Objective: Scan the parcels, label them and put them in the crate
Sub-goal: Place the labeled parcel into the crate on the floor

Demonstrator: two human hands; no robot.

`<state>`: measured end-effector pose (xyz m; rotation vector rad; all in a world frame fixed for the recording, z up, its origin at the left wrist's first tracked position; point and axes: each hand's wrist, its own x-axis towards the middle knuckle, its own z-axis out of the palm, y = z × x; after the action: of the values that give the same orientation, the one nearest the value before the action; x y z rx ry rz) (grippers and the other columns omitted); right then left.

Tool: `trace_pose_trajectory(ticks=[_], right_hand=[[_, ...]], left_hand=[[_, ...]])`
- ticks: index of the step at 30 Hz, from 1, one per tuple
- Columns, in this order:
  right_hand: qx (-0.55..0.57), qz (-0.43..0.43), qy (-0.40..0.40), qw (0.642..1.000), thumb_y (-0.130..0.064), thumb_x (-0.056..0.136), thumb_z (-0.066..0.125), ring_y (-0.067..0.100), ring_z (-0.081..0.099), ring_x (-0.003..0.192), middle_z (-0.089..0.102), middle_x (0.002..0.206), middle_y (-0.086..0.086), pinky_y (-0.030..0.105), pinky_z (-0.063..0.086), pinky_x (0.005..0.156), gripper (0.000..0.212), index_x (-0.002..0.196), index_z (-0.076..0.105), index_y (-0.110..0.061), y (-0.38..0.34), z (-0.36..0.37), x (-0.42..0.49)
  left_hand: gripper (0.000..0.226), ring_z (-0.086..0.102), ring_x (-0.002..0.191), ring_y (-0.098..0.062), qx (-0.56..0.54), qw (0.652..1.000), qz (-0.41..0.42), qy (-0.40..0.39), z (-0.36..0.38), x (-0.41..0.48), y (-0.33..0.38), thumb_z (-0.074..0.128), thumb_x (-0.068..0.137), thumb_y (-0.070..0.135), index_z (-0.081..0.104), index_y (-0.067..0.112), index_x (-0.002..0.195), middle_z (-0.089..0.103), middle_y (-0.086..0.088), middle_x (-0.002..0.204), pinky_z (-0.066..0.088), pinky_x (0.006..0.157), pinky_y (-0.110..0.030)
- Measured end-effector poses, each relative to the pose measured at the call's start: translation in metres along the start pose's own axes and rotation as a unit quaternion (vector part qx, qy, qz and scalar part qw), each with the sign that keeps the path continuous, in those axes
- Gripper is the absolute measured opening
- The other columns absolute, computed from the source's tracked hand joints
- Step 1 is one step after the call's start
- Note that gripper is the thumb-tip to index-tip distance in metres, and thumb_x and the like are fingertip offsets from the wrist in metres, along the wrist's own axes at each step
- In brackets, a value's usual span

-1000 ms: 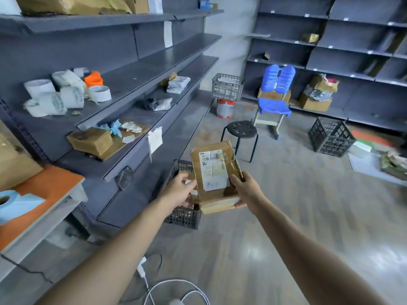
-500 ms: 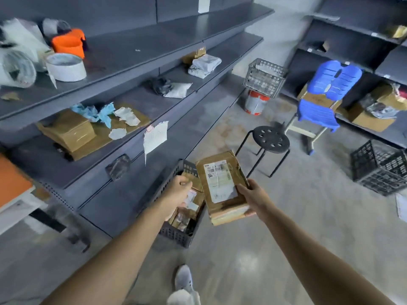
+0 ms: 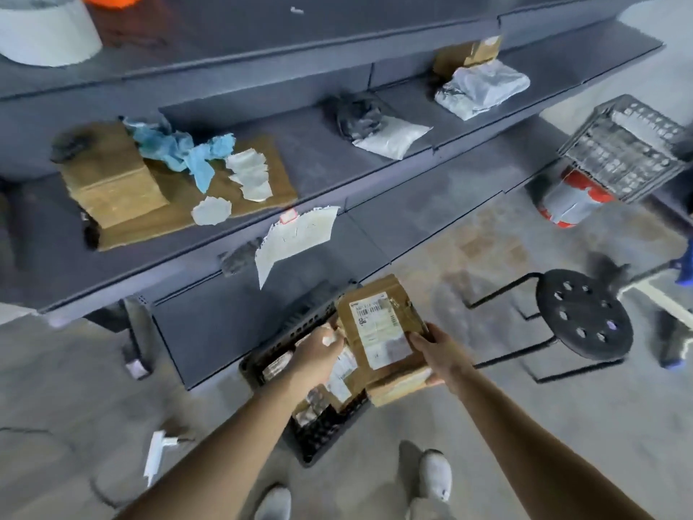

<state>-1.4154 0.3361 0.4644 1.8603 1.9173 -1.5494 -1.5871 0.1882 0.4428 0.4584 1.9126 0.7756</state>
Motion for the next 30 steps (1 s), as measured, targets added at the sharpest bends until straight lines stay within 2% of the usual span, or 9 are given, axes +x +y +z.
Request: trace_pose_trajectory(ticks=[3,7,11,14,18,21,24,26,30], right_hand=[[-0.036,-0.031,-0.031,0.998,-0.028,0.099,0.053,0.036,0.064,0.101,0.063,0.123,0.014,0.052,0.06,0.073,0.038,0.137,0.052,-0.022,0.01,0.001,0.076],[-0.098,-0.092,-0.074,0.988,-0.028,0.1,0.051,0.038,0.056,0.113,0.056,0.128,0.015,0.053,0.054,0.088,0.039,0.137,0.051,-0.018,0.033,0.006,0.172],[-0.127,-0.122,-0.107,0.979,-0.032,0.1,0.047,0.036,0.053,0.114,0.052,0.129,0.013,0.057,0.05,0.094,0.039,0.137,0.049,-0.02,0.072,0.02,0.248],[-0.146,-0.134,-0.121,0.973,-0.034,0.1,0.046,0.036,0.053,0.117,0.053,0.129,0.013,0.057,0.051,0.093,0.041,0.138,0.048,-0.019,0.104,0.035,0.298],[-0.15,-0.163,-0.135,0.966,-0.031,0.101,0.047,0.031,0.061,0.11,0.061,0.122,0.01,0.054,0.055,0.088,0.03,0.128,0.051,-0.019,0.134,0.06,0.346],[-0.218,-0.202,-0.141,0.944,-0.034,0.101,0.045,0.023,0.065,0.099,0.066,0.114,0.005,0.044,0.057,0.084,0.034,0.13,0.048,-0.016,0.149,0.078,0.368],[-0.247,-0.19,-0.138,0.94,-0.034,0.101,0.047,0.025,0.065,0.098,0.066,0.114,0.006,0.045,0.057,0.085,0.037,0.134,0.044,-0.016,0.155,0.089,0.382],[-0.257,-0.185,-0.132,0.939,-0.032,0.101,0.048,0.027,0.064,0.104,0.064,0.119,0.008,0.047,0.056,0.088,0.044,0.141,0.038,-0.017,0.156,0.095,0.389],[-0.312,-0.207,-0.114,0.92,-0.036,0.102,0.042,0.034,0.056,0.118,0.049,0.138,0.015,0.05,0.05,0.096,0.058,0.151,0.022,-0.013,0.154,0.107,0.392]], left_hand=[[0.046,0.061,0.093,-0.017,-0.03,0.999,-0.043,0.014,0.036,0.041,-0.007,0.044,0.099,0.037,0.038,0.021,0.142,0.052,0.0,0.122,0.058,0.079,-0.037],[0.009,0.054,0.071,-0.012,-0.086,0.991,-0.09,0.039,0.09,0.103,-0.019,0.046,0.099,0.033,0.048,0.027,0.106,0.049,0.006,0.085,0.049,0.067,-0.029],[0.042,0.054,0.074,-0.009,-0.135,0.984,-0.107,0.048,0.147,0.164,-0.037,0.046,0.1,0.033,0.041,0.018,0.139,0.051,0.008,0.087,0.055,0.064,-0.026],[0.041,0.055,0.074,-0.007,-0.168,0.978,-0.105,0.059,0.179,0.205,-0.053,0.049,0.1,0.029,0.044,0.016,0.138,0.05,0.012,0.083,0.056,0.079,-0.037],[0.046,0.06,0.086,-0.01,-0.213,0.968,-0.099,0.087,0.206,0.251,-0.078,0.055,0.097,0.024,0.041,0.015,0.14,0.058,0.009,0.102,0.055,0.084,-0.032],[0.05,0.059,0.085,-0.006,-0.239,0.958,-0.101,0.122,0.219,0.271,-0.095,0.057,0.096,0.019,0.038,0.019,0.142,0.06,0.003,0.122,0.053,0.076,-0.024],[0.057,0.061,0.078,-0.002,-0.234,0.957,-0.106,0.136,0.226,0.283,-0.108,0.057,0.095,0.019,0.033,0.025,0.146,0.059,0.009,0.108,0.055,0.066,-0.022],[0.062,0.062,0.079,-0.002,-0.223,0.96,-0.103,0.136,0.229,0.289,-0.112,0.057,0.094,0.019,0.028,0.029,0.148,0.059,0.006,0.116,0.056,0.063,-0.023],[0.067,0.06,0.071,-0.005,-0.203,0.964,-0.092,0.147,0.227,0.306,-0.11,0.058,0.091,0.01,0.025,0.027,0.147,0.058,0.006,0.107,0.042,0.044,-0.012]])
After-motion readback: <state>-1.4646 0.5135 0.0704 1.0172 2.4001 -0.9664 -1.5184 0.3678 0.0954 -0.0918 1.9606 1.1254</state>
